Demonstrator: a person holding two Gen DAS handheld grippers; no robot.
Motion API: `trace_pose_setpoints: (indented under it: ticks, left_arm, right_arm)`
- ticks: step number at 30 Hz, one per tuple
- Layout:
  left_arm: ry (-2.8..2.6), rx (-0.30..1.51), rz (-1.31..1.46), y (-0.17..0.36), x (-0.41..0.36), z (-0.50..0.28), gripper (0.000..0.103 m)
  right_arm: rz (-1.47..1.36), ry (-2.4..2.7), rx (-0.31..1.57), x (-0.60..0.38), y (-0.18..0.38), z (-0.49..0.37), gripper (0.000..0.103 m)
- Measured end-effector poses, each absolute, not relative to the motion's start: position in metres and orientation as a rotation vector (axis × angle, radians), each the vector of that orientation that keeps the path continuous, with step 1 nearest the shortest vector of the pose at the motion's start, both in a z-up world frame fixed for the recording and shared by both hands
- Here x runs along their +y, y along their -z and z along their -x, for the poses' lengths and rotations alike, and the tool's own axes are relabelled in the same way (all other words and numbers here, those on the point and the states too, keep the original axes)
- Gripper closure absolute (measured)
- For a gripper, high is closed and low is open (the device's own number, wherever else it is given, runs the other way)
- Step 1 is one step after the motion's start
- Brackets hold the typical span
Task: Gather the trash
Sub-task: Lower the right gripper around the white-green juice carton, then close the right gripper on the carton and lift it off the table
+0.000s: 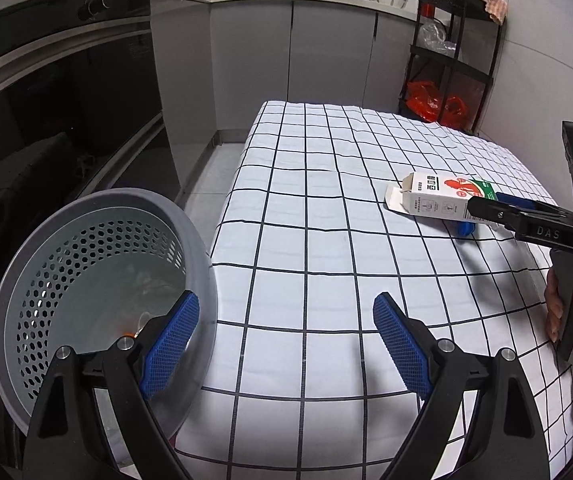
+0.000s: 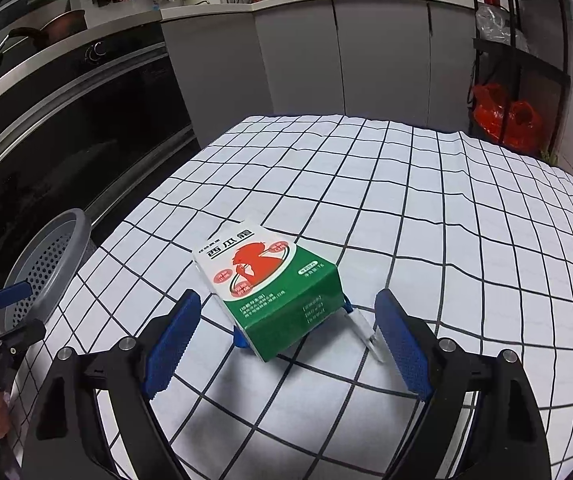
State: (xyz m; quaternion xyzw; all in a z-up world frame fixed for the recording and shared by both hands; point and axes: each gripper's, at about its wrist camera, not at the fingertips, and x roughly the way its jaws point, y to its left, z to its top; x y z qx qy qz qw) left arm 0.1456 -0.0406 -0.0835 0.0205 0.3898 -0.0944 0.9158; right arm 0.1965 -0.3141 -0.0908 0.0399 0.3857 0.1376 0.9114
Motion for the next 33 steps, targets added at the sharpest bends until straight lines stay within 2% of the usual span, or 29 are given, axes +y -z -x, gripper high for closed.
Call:
trace_pose_setpoints:
  ticks: [16,19,33]
  left_arm:
    - [0.199,0.817,-0.024,0.084,-0.034,-0.149,0.016]
    - [0.198,0.816,-0.024,0.083,-0.034,-0.148,0.016]
    - [0.197,0.802,-0.024,0.080,-0.029,-0.146,0.016]
  right_arm:
    - [-0.020,-0.313,0.788,-0.297,0.094,-0.207,0.019]
    - [-0.007,-0.323,0.776,-0.294,0.093,-0.205,0.034]
    - [-0.045,-0.279,0.728,-0.279,0.074,-0.184,0.038]
